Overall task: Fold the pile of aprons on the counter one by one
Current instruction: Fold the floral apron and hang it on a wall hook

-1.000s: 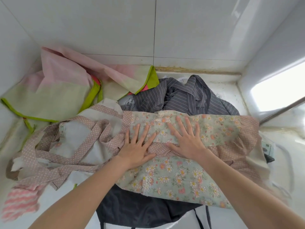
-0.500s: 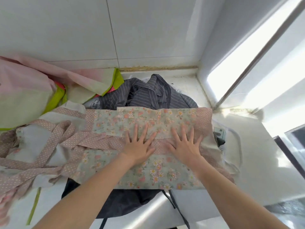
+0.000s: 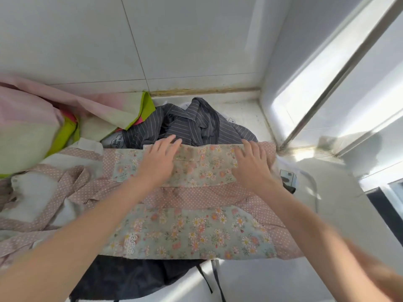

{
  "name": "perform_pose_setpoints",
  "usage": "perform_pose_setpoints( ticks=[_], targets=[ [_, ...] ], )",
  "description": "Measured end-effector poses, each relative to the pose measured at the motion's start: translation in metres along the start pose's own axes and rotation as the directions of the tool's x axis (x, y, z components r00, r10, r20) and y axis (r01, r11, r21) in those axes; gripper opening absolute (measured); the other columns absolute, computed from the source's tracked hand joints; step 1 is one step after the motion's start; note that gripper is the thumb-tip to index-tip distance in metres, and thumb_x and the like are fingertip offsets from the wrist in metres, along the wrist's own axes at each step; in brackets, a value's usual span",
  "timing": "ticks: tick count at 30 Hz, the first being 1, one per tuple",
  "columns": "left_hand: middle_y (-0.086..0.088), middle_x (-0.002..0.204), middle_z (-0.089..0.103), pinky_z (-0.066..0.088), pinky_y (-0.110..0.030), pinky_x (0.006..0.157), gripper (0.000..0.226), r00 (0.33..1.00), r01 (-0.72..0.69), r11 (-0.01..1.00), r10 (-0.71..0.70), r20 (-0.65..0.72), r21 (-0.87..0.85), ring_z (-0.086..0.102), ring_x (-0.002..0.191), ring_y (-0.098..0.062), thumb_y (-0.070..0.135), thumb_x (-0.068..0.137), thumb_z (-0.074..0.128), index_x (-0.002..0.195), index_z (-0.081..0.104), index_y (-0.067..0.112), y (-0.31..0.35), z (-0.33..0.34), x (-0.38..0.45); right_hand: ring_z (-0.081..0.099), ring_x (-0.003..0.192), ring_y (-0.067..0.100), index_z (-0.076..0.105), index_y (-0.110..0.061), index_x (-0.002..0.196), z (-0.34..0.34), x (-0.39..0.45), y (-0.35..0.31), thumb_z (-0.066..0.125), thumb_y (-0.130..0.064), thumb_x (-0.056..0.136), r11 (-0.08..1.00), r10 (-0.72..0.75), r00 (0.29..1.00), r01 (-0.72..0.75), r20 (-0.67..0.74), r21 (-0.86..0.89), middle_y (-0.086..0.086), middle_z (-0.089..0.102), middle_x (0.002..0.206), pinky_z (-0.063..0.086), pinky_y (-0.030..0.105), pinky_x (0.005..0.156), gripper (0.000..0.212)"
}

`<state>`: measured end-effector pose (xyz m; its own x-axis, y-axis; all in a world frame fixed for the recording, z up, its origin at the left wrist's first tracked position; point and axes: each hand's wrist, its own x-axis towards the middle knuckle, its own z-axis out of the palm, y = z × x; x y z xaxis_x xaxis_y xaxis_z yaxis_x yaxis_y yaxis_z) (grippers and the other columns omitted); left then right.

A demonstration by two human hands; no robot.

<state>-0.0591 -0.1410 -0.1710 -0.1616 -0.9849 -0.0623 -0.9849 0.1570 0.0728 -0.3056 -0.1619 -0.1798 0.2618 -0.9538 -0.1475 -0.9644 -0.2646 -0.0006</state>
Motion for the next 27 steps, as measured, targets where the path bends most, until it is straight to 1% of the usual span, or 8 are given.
perform_pose_setpoints(
  ticks=[4, 8, 10, 14, 16, 19, 23, 27],
  targets=[
    [-0.004, 0.150, 0.027, 0.014, -0.038, 0.113, 0.063, 0.952, 0.104, 0.989, -0.130, 0.277, 0.105, 0.024, 0.138, -0.022, 0.017, 0.095, 0.045, 0.149, 0.013, 0.017, -0.042, -0.004, 0.030, 0.003, 0.145, 0.032, -0.001, -0.016, 0.151, 0.001, 0.043, -0.010, 0.065, -0.052, 0.081, 0.991, -0.131, 0.966, 0.136, 0.223, -0.008, 0.011, 0.008, 0.157, 0.004, 0.056, 0.114, 0.102],
    [-0.001, 0.131, 0.044, 0.022, -0.038, 0.109, 0.047, 0.955, 0.032, 0.977, -0.093, 0.283, 0.212, 0.040, 0.125, -0.021, 0.023, 0.092, 0.054, 0.135, 0.037, 0.022, -0.068, 0.002, 0.041, 0.019, 0.140, 0.033, 0.004, -0.014, 0.150, 0.002, 0.067, -0.009, 0.070, -0.061, 0.070, 0.983, -0.118, 0.940, 0.156, 0.320, -0.097, 0.014, 0.023, 0.149, 0.006, 0.058, 0.113, 0.115],
    [-0.001, 0.121, 0.050, 0.027, -0.036, 0.102, 0.038, 0.975, 0.042, 0.970, -0.092, 0.203, 0.240, 0.047, 0.117, -0.021, 0.024, 0.090, 0.058, 0.124, 0.041, 0.021, -0.068, 0.004, 0.043, 0.026, 0.137, 0.033, 0.014, -0.012, 0.147, -0.001, 0.070, -0.012, 0.072, -0.053, 0.074, 0.979, -0.097, 0.938, 0.149, 0.334, -0.136, 0.015, 0.029, 0.144, 0.010, 0.056, 0.113, 0.102],
    [-0.002, 0.115, 0.052, 0.023, -0.037, 0.101, 0.035, 0.996, 0.012, 0.946, -0.038, 0.076, 0.323, 0.047, 0.111, -0.024, 0.017, 0.088, 0.059, 0.121, 0.045, 0.021, -0.067, 0.007, 0.036, 0.054, 0.107, 0.027, 0.048, -0.010, 0.110, -0.020, 0.069, -0.015, 0.049, 0.003, 0.087, 0.994, -0.089, 0.982, 0.098, 0.167, -0.042, 0.007, 0.058, 0.111, 0.026, 0.046, 0.104, 0.027],
    [-0.007, 0.111, 0.053, 0.028, -0.040, 0.097, 0.038, 0.999, -0.033, 0.948, 0.036, -0.002, 0.316, 0.049, 0.106, -0.029, 0.008, 0.083, 0.064, 0.118, 0.053, 0.018, -0.070, 0.003, 0.028, 0.055, 0.099, 0.026, 0.049, -0.011, 0.097, -0.033, 0.065, -0.013, 0.043, 0.008, 0.086, 0.996, -0.086, 0.990, 0.089, 0.109, -0.021, 0.007, 0.060, 0.103, 0.030, 0.042, 0.099, 0.023],
    [-0.010, 0.079, 0.058, 0.041, -0.037, 0.077, 0.039, 0.960, -0.160, 0.923, 0.228, -0.163, 0.350, 0.060, 0.074, -0.030, -0.004, 0.049, 0.085, 0.082, 0.066, 0.007, -0.073, -0.014, 0.017, 0.051, 0.105, 0.028, 0.051, -0.008, 0.107, -0.048, 0.047, -0.015, 0.042, 0.007, 0.087, 0.996, -0.089, 0.996, 0.089, 0.000, 0.017, 0.009, 0.056, 0.106, 0.035, 0.041, 0.095, 0.026],
    [-0.008, 0.067, 0.055, 0.044, -0.035, 0.073, 0.036, 0.916, -0.250, 0.908, 0.334, -0.222, 0.336, 0.059, 0.060, -0.027, 0.005, 0.047, 0.087, 0.069, 0.059, 0.007, -0.066, -0.047, -0.010, 0.047, 0.102, 0.026, 0.049, -0.009, 0.104, -0.065, 0.011, -0.020, 0.042, 0.006, 0.087, 0.996, -0.092, 0.989, 0.090, -0.117, -0.019, 0.006, 0.049, 0.097, 0.036, 0.036, 0.087, 0.024],
    [0.001, 0.058, 0.051, 0.044, -0.031, 0.068, 0.044, 0.882, -0.386, 0.875, 0.443, -0.161, 0.293, 0.055, 0.050, -0.020, 0.018, 0.039, 0.089, 0.064, 0.053, 0.016, -0.054, -0.056, -0.067, 0.049, 0.072, 0.018, 0.037, -0.015, 0.072, -0.076, -0.035, -0.023, 0.046, 0.003, 0.088, 0.986, -0.163, 0.966, 0.164, 0.200, 0.008, -0.001, 0.044, 0.074, 0.037, 0.025, 0.060, 0.026]
  ],
)
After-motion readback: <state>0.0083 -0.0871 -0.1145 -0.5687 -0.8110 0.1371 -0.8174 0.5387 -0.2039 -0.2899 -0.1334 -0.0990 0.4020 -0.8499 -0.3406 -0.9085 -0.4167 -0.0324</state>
